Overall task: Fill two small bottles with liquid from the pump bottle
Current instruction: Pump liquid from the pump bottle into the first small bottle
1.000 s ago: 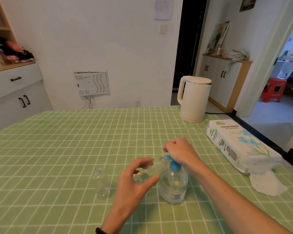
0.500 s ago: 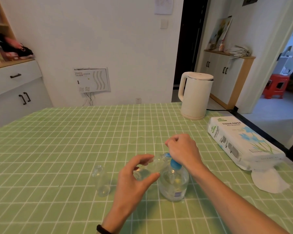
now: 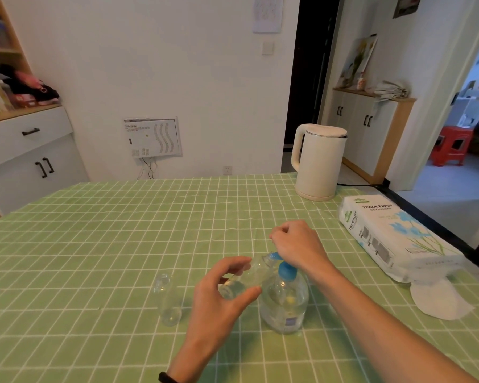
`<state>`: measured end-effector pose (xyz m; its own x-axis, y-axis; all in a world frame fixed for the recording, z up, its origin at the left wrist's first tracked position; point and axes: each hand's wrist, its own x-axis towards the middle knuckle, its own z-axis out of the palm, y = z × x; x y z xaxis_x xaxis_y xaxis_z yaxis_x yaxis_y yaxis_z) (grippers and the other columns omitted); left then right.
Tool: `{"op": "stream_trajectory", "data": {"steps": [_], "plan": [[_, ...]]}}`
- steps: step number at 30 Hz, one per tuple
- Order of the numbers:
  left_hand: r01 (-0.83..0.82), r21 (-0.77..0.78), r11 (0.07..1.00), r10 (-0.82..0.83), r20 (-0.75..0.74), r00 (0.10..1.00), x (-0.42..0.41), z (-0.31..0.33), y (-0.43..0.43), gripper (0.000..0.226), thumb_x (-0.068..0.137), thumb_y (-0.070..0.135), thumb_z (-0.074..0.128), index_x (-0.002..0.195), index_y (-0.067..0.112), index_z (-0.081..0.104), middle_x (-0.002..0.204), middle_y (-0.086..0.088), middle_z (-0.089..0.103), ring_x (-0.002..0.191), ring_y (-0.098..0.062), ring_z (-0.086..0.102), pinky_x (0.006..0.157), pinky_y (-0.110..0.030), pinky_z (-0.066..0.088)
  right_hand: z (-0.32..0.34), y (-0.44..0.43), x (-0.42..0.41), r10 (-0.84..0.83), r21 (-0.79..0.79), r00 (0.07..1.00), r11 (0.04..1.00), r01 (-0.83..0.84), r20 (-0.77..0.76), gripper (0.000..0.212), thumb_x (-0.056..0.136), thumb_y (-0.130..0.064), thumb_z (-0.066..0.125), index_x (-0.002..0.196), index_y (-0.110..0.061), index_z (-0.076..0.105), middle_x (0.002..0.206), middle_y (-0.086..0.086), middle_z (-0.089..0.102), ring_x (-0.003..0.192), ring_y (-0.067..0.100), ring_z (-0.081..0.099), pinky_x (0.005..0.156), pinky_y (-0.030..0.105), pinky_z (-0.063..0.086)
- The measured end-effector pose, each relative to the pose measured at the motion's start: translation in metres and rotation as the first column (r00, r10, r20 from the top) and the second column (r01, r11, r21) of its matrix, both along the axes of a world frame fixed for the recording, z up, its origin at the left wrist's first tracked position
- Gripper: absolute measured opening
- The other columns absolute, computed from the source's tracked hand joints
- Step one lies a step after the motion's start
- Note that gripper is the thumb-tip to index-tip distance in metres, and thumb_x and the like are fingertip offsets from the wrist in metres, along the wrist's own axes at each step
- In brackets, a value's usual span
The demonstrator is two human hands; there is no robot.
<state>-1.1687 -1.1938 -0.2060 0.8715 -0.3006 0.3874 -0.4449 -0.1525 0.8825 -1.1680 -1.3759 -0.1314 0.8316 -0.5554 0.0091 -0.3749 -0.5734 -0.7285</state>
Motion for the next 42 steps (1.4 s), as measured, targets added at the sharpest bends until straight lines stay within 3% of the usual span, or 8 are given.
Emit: {"op": "stream_trajectory", "data": {"steps": [8,17,22,25,30,35,38,42], "plan": [[0.002,0.029,1.0,-0.002,0.017,1.0,0.002,0.0,0.001,0.049,0.075,0.02,0.094,0.115,0.039,0.074,0.112,0.024,0.076,0.112,-0.003,0.068,0.09,-0.021,0.046,0.005,0.002,0.002,0.02,-0.056,1.0,0.998,-0.02,-0.003,0.035,0.103,-0.021,0.047,0.092,0.004,0.069,0.103,0.015,0.082,0.062,0.028,0.055,0.067,0.046,0.057],[0.004,0.024,1.0,-0.004,-0.001,1.0,0.001,-0.006,-0.001,0.045,0.074,0.027,0.091,0.115,0.037,0.074,0.111,0.024,0.076,0.111,-0.002,0.069,0.091,-0.023,0.047,0.004,0.008,-0.006,-0.021,-0.015,1.0,1.0,0.021,-0.019,0.036,0.098,-0.015,0.048,0.111,0.0,0.078,0.119,0.013,0.081,0.108,0.036,0.076,0.094,0.055,0.062],[0.011,0.025,1.0,-0.011,-0.009,1.0,0.001,-0.007,-0.002,0.046,0.074,0.027,0.093,0.115,0.037,0.074,0.112,0.023,0.076,0.111,-0.003,0.069,0.091,-0.022,0.047,0.001,0.005,-0.004,-0.034,0.004,0.999,0.999,0.034,-0.01,0.035,0.097,-0.016,0.049,0.107,0.0,0.078,0.114,0.013,0.082,0.085,0.033,0.076,0.087,0.053,0.063],[0.015,0.003,1.0,-0.015,-0.005,1.0,0.0,-0.003,-0.002,0.048,0.068,0.046,0.084,0.114,0.038,0.074,0.112,0.024,0.076,0.111,-0.002,0.069,0.09,-0.02,0.046,-0.003,0.003,-0.001,-0.024,0.0,1.0,1.0,0.024,-0.013,0.026,0.096,-0.018,0.052,0.078,-0.005,0.065,0.11,0.012,0.082,0.07,0.026,0.065,0.071,0.047,0.059],[0.027,-0.004,1.0,-0.027,0.004,1.0,0.001,-0.001,-0.003,0.047,0.068,0.049,0.081,0.114,0.039,0.073,0.112,0.023,0.076,0.111,-0.004,0.069,0.09,-0.022,0.047,0.001,0.001,0.003,-0.004,-0.026,1.0,1.0,0.003,-0.026,0.027,0.094,-0.019,0.053,0.068,-0.022,0.05,0.072,0.012,0.072,0.059,0.022,0.048,0.063,0.036,0.045],[0.022,0.012,1.0,-0.022,0.013,1.0,0.003,-0.002,-0.002,0.047,0.07,0.048,0.083,0.114,0.04,0.073,0.113,0.023,0.076,0.112,-0.005,0.069,0.09,-0.022,0.046,0.003,0.002,0.003,0.017,-0.001,1.0,1.0,-0.017,-0.023,0.028,0.095,-0.017,0.051,0.086,0.003,0.069,0.11,0.017,0.081,0.063,0.023,0.051,0.063,0.046,0.054],[0.022,0.025,0.999,-0.022,0.013,1.0,0.006,-0.004,-0.002,0.044,0.074,0.034,0.09,0.115,0.039,0.073,0.112,0.021,0.076,0.112,-0.007,0.069,0.09,-0.02,0.046,0.003,0.003,0.0,-0.004,0.016,1.0,1.0,0.005,-0.014,0.037,0.096,-0.017,0.049,0.111,0.0,0.077,0.112,0.015,0.081,0.085,0.033,0.075,0.089,0.056,0.064],[0.009,0.036,0.999,-0.01,0.015,1.0,0.007,-0.005,-0.003,0.046,0.074,0.022,0.094,0.112,0.037,0.074,0.11,0.022,0.076,0.109,-0.004,0.069,0.089,-0.007,0.045,-0.001,0.005,-0.003,-0.023,0.035,0.999,0.999,0.024,-0.031,0.035,0.095,-0.015,0.051,0.111,0.001,0.078,0.118,0.015,0.08,0.115,0.038,0.073,0.099,0.057,0.06]]}}
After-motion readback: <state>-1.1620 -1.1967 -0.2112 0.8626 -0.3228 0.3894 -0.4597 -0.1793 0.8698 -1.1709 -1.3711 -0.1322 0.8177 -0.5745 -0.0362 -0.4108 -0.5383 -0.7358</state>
